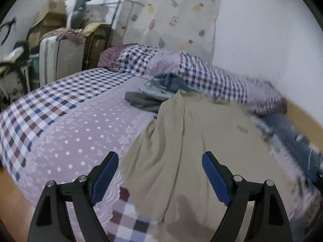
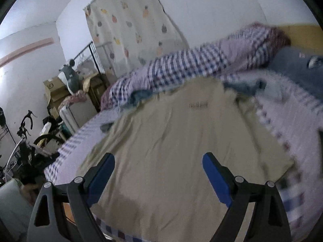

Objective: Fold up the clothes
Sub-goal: 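Smooth the beige shirt flat on the bed with both open grippers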

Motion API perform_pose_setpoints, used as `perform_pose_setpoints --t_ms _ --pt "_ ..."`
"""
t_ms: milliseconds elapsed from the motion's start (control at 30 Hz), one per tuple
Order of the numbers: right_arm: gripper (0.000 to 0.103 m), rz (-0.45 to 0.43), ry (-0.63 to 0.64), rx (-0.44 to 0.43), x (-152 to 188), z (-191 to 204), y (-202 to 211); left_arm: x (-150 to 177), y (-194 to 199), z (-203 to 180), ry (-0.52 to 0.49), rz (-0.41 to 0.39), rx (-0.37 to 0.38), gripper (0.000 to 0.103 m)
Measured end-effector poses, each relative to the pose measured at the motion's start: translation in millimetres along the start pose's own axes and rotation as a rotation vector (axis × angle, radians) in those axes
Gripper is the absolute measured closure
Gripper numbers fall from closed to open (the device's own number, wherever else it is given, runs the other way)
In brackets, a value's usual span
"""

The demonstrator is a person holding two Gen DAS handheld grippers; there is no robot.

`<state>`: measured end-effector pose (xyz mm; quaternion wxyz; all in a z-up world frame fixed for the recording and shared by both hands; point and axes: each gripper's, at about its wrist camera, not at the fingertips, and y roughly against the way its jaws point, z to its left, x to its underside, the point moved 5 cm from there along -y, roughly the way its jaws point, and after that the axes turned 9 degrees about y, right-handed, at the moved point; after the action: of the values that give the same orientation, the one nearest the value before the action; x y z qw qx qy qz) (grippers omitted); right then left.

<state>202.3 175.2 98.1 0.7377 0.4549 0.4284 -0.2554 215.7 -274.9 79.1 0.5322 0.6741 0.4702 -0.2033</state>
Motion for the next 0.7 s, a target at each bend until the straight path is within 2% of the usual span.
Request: perform_pose_setpoints --t_ms 100,167,400,533,667,700 --pt "0.011 0.111 -0.021 -0.031 29 -1 -33 15 -6 -3 -0.091 0.045 -0.055 0.015" --pt "0.011 0.138 0.0 -0.037 33 2 -43 25 -10 -7 -0.15 0.072 -0.084 0.015" --pt "0.011 0.15 0.114 -0.098 36 26 -54 55 -25 -25 -0.34 0.132 -0.118 0.015" --pt "0.011 0.155 0.154 -0.121 38 38 -56 66 -36 -31 -0.389 0.171 -0.113 0.017" --pt "0.011 0.154 0.133 -0.143 38 40 -54 77 -48 -32 -0.425 0.22 -0.119 0.03" --pt "0.011 0.154 0.122 -0.148 38 40 -53 81 -53 -31 -0.434 0.244 -0.126 0.038"
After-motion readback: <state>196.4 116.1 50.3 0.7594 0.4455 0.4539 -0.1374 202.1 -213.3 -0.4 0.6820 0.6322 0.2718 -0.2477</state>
